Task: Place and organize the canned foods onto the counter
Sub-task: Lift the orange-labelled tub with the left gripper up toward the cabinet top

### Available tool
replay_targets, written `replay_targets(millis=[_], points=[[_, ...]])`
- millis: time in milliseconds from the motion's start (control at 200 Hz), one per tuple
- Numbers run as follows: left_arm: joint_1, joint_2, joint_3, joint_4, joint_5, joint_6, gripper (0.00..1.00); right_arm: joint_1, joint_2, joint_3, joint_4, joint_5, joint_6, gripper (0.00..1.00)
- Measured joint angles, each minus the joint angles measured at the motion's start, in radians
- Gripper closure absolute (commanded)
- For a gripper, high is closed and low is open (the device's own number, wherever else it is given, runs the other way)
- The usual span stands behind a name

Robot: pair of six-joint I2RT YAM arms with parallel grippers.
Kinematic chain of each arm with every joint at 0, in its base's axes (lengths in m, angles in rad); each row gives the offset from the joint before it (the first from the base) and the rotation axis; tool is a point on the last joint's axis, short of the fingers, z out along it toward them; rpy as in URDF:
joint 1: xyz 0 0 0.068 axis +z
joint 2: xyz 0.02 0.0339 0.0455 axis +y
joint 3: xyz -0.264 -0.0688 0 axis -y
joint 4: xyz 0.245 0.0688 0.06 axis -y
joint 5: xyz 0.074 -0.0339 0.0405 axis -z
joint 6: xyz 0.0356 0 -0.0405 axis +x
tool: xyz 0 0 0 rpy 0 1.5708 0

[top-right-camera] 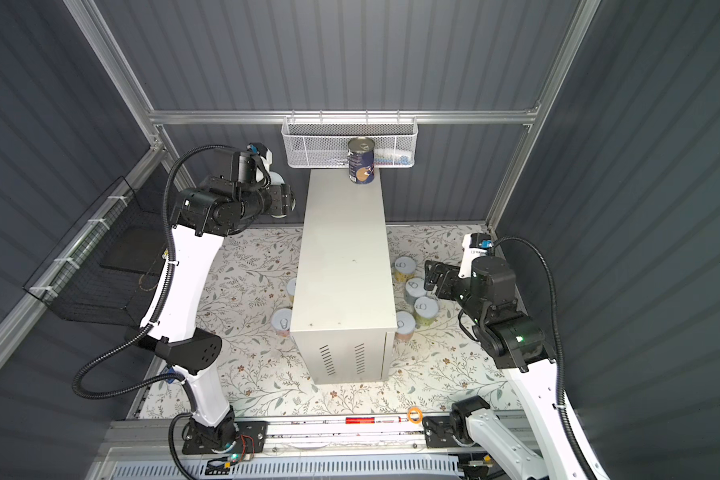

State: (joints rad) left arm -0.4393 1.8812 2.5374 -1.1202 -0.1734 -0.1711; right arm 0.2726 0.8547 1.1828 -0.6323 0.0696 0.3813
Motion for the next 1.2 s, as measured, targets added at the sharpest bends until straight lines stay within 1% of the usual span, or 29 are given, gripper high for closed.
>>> replay_targets(millis=[170, 250, 600, 835, 856, 901, 956, 1001, 1046, 1131, 1201], points=[[-0.004, 0.0, -0.023, 0.021, 0.108, 0.0, 1.0, -0.001, 0.015, 0.039, 0.005, -0.019, -0.008, 0.05], [-0.016, 0.0, -0.036, 0.036, 0.126, 0.0, 1.0, -0.001, 0.018, 0.047, 0.01, -0.031, -0.007, 0.05], [-0.131, 0.027, -0.031, 0.045, 0.103, 0.034, 1.0, -0.001, 0.046, 0.065, 0.026, -0.071, -0.007, 0.05], [-0.14, 0.06, -0.03, 0.072, 0.098, 0.037, 1.0, -0.001, 0.053, 0.082, 0.041, -0.086, -0.006, 0.05], [-0.14, 0.062, -0.03, 0.079, 0.098, 0.037, 0.94, -0.001, 0.054, 0.084, 0.042, -0.089, -0.005, 0.05], [-0.14, 0.066, -0.03, 0.085, 0.098, 0.037, 0.75, -0.001, 0.058, 0.09, 0.043, -0.094, -0.005, 0.05], [-0.14, 0.068, -0.03, 0.092, 0.098, 0.037, 0.59, -0.001, 0.064, 0.095, 0.049, -0.099, -0.004, 0.05], [-0.14, 0.07, -0.03, 0.097, 0.098, 0.037, 0.4, -0.001, 0.068, 0.096, 0.056, -0.103, -0.004, 0.05], [-0.14, 0.071, -0.03, 0.102, 0.098, 0.037, 0.25, -0.001, 0.071, 0.096, 0.06, -0.108, -0.004, 0.05], [-0.14, 0.072, -0.03, 0.11, 0.099, 0.037, 0.09, -0.001, 0.076, 0.096, 0.064, -0.113, -0.004, 0.05], [-0.14, 0.072, -0.031, 0.138, 0.1, 0.034, 0.02, -0.001, 0.077, 0.096, 0.064, -0.116, -0.004, 0.05]])
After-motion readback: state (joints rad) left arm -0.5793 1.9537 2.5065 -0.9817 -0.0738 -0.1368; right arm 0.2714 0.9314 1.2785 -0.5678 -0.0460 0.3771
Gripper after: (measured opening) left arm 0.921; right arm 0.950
